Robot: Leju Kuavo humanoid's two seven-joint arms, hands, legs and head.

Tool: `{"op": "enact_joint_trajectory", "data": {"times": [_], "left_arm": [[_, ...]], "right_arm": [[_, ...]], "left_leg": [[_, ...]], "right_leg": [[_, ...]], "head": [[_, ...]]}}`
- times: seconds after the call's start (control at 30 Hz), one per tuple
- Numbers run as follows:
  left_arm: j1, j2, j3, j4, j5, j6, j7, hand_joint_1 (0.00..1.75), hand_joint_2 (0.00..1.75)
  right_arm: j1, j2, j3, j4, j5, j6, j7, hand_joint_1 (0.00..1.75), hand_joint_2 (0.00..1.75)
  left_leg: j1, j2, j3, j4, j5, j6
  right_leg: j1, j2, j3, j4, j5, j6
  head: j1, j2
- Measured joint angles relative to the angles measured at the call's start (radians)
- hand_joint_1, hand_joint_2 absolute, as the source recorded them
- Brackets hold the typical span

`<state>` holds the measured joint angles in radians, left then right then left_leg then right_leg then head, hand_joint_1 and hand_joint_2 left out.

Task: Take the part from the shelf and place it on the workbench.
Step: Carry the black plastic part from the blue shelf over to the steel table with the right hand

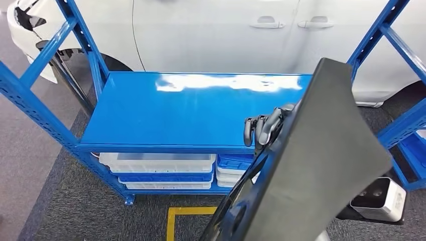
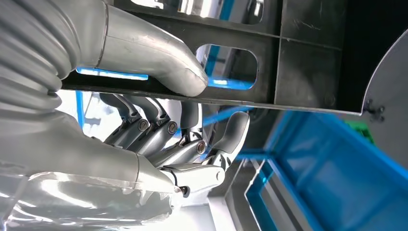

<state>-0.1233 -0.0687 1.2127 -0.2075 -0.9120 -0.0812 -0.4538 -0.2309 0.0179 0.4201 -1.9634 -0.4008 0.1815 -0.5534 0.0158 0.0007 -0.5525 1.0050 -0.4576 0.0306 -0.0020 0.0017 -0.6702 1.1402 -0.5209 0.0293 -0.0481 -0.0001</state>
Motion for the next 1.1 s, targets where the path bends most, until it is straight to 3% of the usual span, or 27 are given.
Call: {"op": "enact_joint_trajectory", "data": {"times": [0.07,0.1,0.13,0.2,0.27,0.33,0.4,0.43,0.53,0.57,0.7,0.77,0.83,0.9,0.93,0.97,1.0,1.1], "left_arm": [[0.001,0.0,0.0,0.0,0.0,0.001,-0.001,0.0,0.0],[0.001,0.0,0.0,0.0,0.0,0.001,-0.001,0.0,0.0],[0.001,0.0,0.0,0.0,0.0,0.002,-0.001,0.0,0.0],[0.001,-0.001,0.0,0.0,-0.001,0.003,-0.001,0.0,0.0],[0.0,-0.003,0.0,0.0,-0.002,0.003,-0.001,0.0,0.0],[0.0,-0.005,0.0,0.0,-0.002,0.003,-0.002,0.0,0.0],[0.0,-0.005,0.0,0.0,-0.002,0.005,-0.002,0.0,0.0],[0.001,-0.005,0.0,0.0,-0.001,0.006,-0.001,0.0,0.0],[0.002,-0.005,0.0,0.0,0.001,0.008,0.0,0.0,0.0],[0.002,-0.005,0.0,0.0,0.002,0.009,0.0,0.0,0.0],[0.002,-0.005,0.0,0.0,0.003,0.009,0.0,0.0,0.0],[0.003,-0.005,0.0,0.0,0.006,0.011,0.002,0.0,0.0],[0.005,-0.005,0.0,0.0,0.012,0.012,0.007,0.0,0.0],[0.009,-0.005,0.001,0.0,0.015,0.013,0.01,0.0,0.0],[0.012,-0.005,0.002,0.0,0.016,0.014,0.011,0.0,0.0],[0.014,-0.005,0.003,0.0,0.017,0.014,0.012,0.0,0.0],[0.014,-0.005,0.003,0.0,0.018,0.014,0.013,0.0,0.0],[0.014,-0.005,0.006,0.0,0.023,0.016,0.014,0.0,0.0]], "right_arm": [[0.002,-0.004,0.002,0.0,0.001,0.001,-0.005,1.75,1.75],[0.003,-0.007,0.002,0.001,0.002,0.002,-0.007,1.75,1.75],[0.003,-0.009,0.002,0.001,0.002,0.003,-0.008,1.75,1.75],[0.003,-0.012,0.003,0.001,0.004,0.005,-0.01,1.75,1.75],[0.0,-0.013,0.005,0.001,0.004,0.007,-0.012,1.75,1.75],[-0.003,-0.014,0.007,0.0,0.004,0.006,-0.016,1.75,1.75],[-0.006,-0.015,0.009,0.0,0.002,0.002,-0.018,1.75,1.75],[-0.008,-0.016,0.009,0.001,-0.001,0.0,-0.019,1.75,1.75],[-0.02,-0.017,0.01,0.002,-0.017,-0.004,-0.017,1.75,1.75],[-0.021,-0.017,0.01,0.002,-0.021,-0.004,-0.017,1.75,1.75],[-0.022,-0.018,0.01,0.003,-0.023,-0.004,-0.016,1.75,1.75],[-0.027,-0.02,0.01,0.006,-0.035,-0.007,-0.007,1.75,1.75],[-0.041,-0.031,0.011,0.013,-0.056,-0.006,0.018,1.75,1.75],[-0.051,-0.044,0.014,0.02,-0.065,0.003,0.036,1.75,1.75],[-0.052,-0.049,0.015,0.022,-0.065,0.006,0.036,1.75,1.75],[-0.052,-0.054,0.016,0.025,-0.065,0.01,0.037,1.75,1.75],[-0.052,-0.058,0.016,0.027,-0.065,0.014,0.038,1.75,1.75],[-0.053,-0.065,0.017,0.035,-0.068,0.021,0.043,1.75,1.75]], "left_leg": [[-0.001,0.001,-0.027,0.001,0.019,0.002],[-0.002,0.002,-0.041,0.002,0.028,0.002],[-0.002,0.002,-0.053,0.003,0.038,0.001],[-0.002,0.001,-0.076,0.007,0.053,-0.003],[-0.004,0.0,-0.09,0.01,0.068,-0.011],[-0.004,0.0,-0.096,0.007,0.084,-0.023],[-0.004,0.0,-0.1,0.005,0.093,-0.035],[-0.004,-0.001,-0.106,0.016,0.076,-0.04],[-0.001,-0.002,-0.144,0.135,-0.049,-0.049],[0.0,-0.002,-0.153,0.167,-0.076,-0.05],[0.0,-0.001,-0.157,0.187,-0.089,-0.051],[0.001,-0.001,-0.157,0.249,-0.094,-0.055],[0.001,-0.004,-0.049,0.156,-0.079,-0.052],[-0.001,-0.007,0.051,0.007,-0.057,-0.038],[0.0,-0.005,0.045,0.006,-0.05,-0.031],[0.001,-0.004,0.039,0.005,-0.042,-0.023],[0.002,-0.002,0.031,0.003,-0.032,-0.015],[0.002,0.001,-0.006,0.004,-0.001,-0.004]], "right_leg": [[-0.004,0.0,-0.033,0.125,-0.074,0.007],[-0.005,0.0,-0.032,0.158,-0.081,0.009],[-0.005,-0.001,-0.014,0.155,-0.068,0.009],[-0.005,-0.001,0.072,0.05,-0.015,0.002],[0.0,-0.001,0.164,-0.087,-0.001,-0.01],[0.007,-0.001,0.195,-0.148,-0.008,-0.022],[0.005,-0.003,0.186,-0.156,0.01,-0.034],[0.002,-0.005,0.179,-0.159,0.021,-0.04],[-0.001,-0.009,0.15,-0.162,0.05,-0.055],[0.0,-0.009,0.144,-0.162,0.054,-0.057],[0.0,-0.009,0.141,-0.162,0.057,-0.057],[0.0,-0.01,0.117,-0.157,0.071,-0.055],[0.0,-0.012,0.065,-0.132,0.1,-0.039],[0.001,-0.013,0.033,-0.115,0.122,-0.018],[-0.001,-0.012,0.031,-0.113,0.124,-0.012],[-0.003,-0.011,0.025,-0.104,0.112,-0.006],[-0.005,-0.009,0.014,-0.078,0.081,-0.001],[-0.009,-0.006,-0.033,0.09,-0.055,0.011]], "head": [[0.0,0.0],[0.0,0.0],[0.0,0.0],[0.0,0.0],[0.0,0.0],[0.0,0.0],[0.0,0.0],[0.0,0.0],[0.0,0.0],[0.0,0.0],[0.0,0.0],[0.0,0.0],[0.0,0.0],[0.0,0.0],[0.0,0.0],[0.0,0.0],[0.0,0.0],[0.0,0.0]]}}
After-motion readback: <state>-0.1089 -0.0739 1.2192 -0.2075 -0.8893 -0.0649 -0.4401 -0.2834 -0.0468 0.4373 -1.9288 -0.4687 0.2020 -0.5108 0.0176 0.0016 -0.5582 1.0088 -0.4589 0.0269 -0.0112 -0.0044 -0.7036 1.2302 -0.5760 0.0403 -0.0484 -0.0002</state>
